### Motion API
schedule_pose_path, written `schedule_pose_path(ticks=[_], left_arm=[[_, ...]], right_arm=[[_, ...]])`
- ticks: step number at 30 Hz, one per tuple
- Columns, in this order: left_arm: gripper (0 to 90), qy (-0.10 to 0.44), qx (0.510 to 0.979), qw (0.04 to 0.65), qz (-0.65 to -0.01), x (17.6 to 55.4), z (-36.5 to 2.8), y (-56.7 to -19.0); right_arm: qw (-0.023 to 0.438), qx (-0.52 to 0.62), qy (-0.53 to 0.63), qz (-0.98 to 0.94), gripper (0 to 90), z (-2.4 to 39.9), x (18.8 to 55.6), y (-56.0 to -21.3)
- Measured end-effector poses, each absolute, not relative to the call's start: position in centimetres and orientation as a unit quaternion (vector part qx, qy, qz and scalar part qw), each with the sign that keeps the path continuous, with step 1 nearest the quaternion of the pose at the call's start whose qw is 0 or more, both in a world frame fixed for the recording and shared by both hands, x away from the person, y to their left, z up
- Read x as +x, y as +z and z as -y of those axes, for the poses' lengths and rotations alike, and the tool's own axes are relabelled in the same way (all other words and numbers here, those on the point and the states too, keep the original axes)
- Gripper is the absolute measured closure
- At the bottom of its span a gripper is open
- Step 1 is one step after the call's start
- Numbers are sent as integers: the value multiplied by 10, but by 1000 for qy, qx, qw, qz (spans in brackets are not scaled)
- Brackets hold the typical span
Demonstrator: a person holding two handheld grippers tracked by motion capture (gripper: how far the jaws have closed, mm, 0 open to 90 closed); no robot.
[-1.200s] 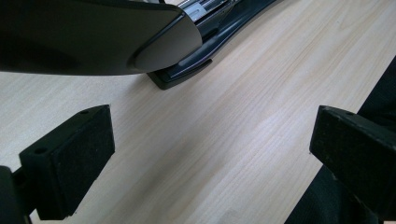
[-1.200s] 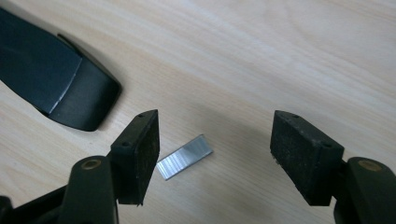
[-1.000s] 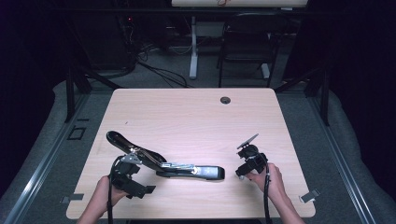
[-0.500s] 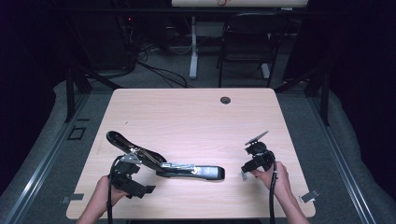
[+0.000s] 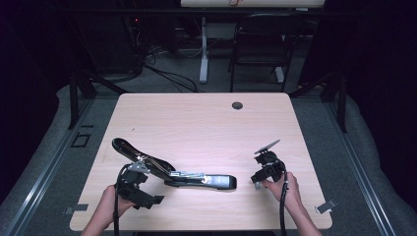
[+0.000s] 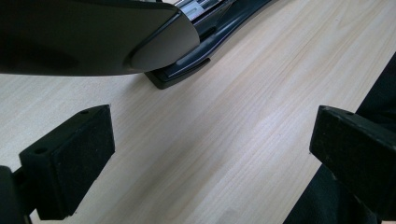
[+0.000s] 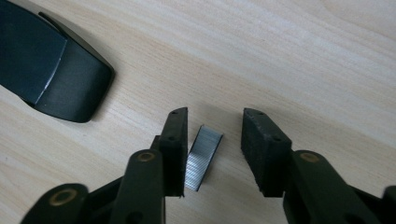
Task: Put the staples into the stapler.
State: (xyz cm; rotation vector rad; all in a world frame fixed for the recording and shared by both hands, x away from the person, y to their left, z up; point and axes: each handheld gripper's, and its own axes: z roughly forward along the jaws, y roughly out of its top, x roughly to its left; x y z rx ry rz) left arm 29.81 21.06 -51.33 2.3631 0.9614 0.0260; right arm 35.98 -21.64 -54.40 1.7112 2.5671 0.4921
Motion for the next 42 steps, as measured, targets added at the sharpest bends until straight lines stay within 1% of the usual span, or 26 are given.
schedule_pose_path(ticks=[2, 6, 10, 18, 24, 26, 34, 37, 42], left_arm=[[0, 10, 886, 291, -361, 298, -211, -513], [0, 11, 887, 290, -360, 298, -210, -513], [0, 12, 887, 291, -360, 298, -211, -513], [0, 11, 885, 293, -361, 298, -211, -513], [0, 12, 883, 297, -363, 298, -212, -512], [0, 12, 883, 297, -364, 298, -213, -512], [0, 12, 882, 298, -364, 298, -213, -512], [0, 12, 883, 297, -364, 299, -214, -512], [0, 8, 878, 309, -365, 299, -215, -512]], right_arm=[[8, 545, 155, -824, 680, 216, 359, -543], [4, 544, 153, -825, 701, 216, 359, -545], [3, 541, 148, -828, 769, 215, 359, -545], [8, 537, 162, -828, 782, 214, 358, -544], [18, 524, 153, -838, 783, 217, 358, -536], [14, 524, 158, -836, 783, 217, 357, -534], [28, 512, 191, -837, 785, 214, 354, -530], [26, 494, 178, -851, 785, 213, 354, -527], [27, 474, 188, -860, 785, 209, 352, -526]])
